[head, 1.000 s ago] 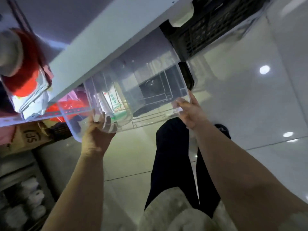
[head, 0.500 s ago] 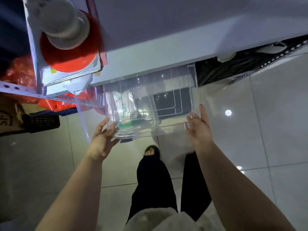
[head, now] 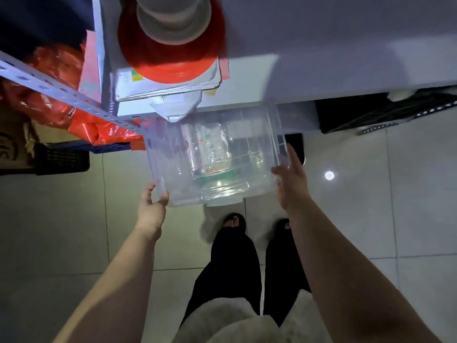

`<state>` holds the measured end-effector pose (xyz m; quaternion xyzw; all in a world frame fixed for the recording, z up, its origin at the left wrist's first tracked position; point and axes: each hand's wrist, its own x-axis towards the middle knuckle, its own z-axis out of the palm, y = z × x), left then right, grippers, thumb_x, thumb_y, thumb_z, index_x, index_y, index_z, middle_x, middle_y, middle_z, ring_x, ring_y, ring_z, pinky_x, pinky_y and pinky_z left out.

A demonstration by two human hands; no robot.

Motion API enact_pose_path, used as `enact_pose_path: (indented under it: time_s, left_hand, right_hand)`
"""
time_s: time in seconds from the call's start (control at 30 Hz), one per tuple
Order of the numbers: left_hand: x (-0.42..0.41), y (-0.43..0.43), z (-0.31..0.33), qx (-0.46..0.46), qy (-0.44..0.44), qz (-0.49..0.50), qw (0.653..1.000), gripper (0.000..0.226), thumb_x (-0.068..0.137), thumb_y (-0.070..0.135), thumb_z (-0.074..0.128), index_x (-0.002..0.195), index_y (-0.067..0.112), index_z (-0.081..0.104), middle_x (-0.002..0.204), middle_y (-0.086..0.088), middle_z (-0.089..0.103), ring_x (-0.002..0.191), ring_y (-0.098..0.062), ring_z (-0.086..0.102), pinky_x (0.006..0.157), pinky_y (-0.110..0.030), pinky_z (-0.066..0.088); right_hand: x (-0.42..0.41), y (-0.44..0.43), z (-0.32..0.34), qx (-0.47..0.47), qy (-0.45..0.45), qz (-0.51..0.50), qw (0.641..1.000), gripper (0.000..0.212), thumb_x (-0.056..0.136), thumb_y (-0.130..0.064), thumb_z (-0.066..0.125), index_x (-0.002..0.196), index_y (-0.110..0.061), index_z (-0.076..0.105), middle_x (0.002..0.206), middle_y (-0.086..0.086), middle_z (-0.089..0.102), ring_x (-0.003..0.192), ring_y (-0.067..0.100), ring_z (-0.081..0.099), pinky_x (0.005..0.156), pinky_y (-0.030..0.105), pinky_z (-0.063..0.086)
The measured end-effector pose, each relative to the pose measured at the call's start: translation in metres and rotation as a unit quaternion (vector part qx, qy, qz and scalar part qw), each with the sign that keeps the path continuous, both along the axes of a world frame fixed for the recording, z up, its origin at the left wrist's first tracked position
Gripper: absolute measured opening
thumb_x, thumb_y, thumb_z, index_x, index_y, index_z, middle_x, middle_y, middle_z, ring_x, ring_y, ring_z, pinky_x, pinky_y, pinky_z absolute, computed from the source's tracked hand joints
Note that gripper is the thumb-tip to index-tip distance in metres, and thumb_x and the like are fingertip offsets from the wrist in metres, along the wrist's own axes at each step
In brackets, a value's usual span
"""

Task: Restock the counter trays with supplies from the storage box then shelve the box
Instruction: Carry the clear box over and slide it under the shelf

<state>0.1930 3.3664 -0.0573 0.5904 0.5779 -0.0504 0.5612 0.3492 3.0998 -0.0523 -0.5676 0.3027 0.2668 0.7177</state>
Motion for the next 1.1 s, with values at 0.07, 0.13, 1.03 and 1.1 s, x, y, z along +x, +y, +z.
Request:
enact_pose_path:
  time_s: [0.07, 0.13, 1.03, 1.1]
  left_hand:
    - [0.0, 0.005, -0.004, -0.024, -0.002, -0.01, 1.0, 0.04, 0.096, 0.018, 0.054, 0.127, 0.04, 0.042, 0.125, 0.011, 0.051, 0.11, -0.015, 0.052, 0.099, -0.045, 0.041]
    - [0.001, 0.008, -0.007, -0.044, -0.017, -0.001, 0.999, 0.039, 0.096, 0.017, 0.053, 0.127, 0.04, 0.042, 0.13, 0.006, 0.056, 0.109, -0.019, 0.055, 0.091, -0.047, 0.045]
    - [0.067, 0.057, -0.037, -0.22, -0.126, 0.133, 0.958, 0.014, 0.095, 0.027, 0.055, 0.085, 0.019, 0.061, 0.075, 0.004, 0.074, 0.071, -0.012, 0.069, 0.068, -0.026, 0.058]
    - [0.075, 0.064, -0.038, -0.217, -0.129, 0.12, 0.96, 0.016, 0.095, 0.029, 0.055, 0.084, 0.02, 0.061, 0.074, 0.005, 0.074, 0.067, -0.01, 0.07, 0.065, -0.025, 0.058]
  right_hand:
    - [0.002, 0.004, -0.002, -0.052, 0.002, 0.016, 0.999, 0.079, 0.077, 0.013, 0.057, 0.136, -0.039, 0.047, 0.138, -0.011, 0.048, 0.125, 0.012, 0.043, 0.096, 0.031, 0.035]
    - [0.002, 0.001, -0.003, -0.084, -0.005, 0.035, 0.996, 0.077, 0.077, 0.01, 0.062, 0.135, -0.038, 0.049, 0.134, -0.017, 0.048, 0.123, 0.01, 0.041, 0.095, 0.029, 0.034]
    - [0.036, 0.008, -0.047, 0.111, 0.054, -0.016, 0.992, 0.017, 0.096, -0.005, 0.051, 0.082, -0.007, 0.061, 0.075, 0.005, 0.068, 0.076, 0.016, 0.066, 0.08, 0.032, 0.058]
    - [0.042, 0.012, -0.047, 0.105, 0.059, -0.013, 0.993, 0.015, 0.096, -0.004, 0.051, 0.083, -0.006, 0.061, 0.075, 0.006, 0.068, 0.078, 0.017, 0.066, 0.082, 0.034, 0.058]
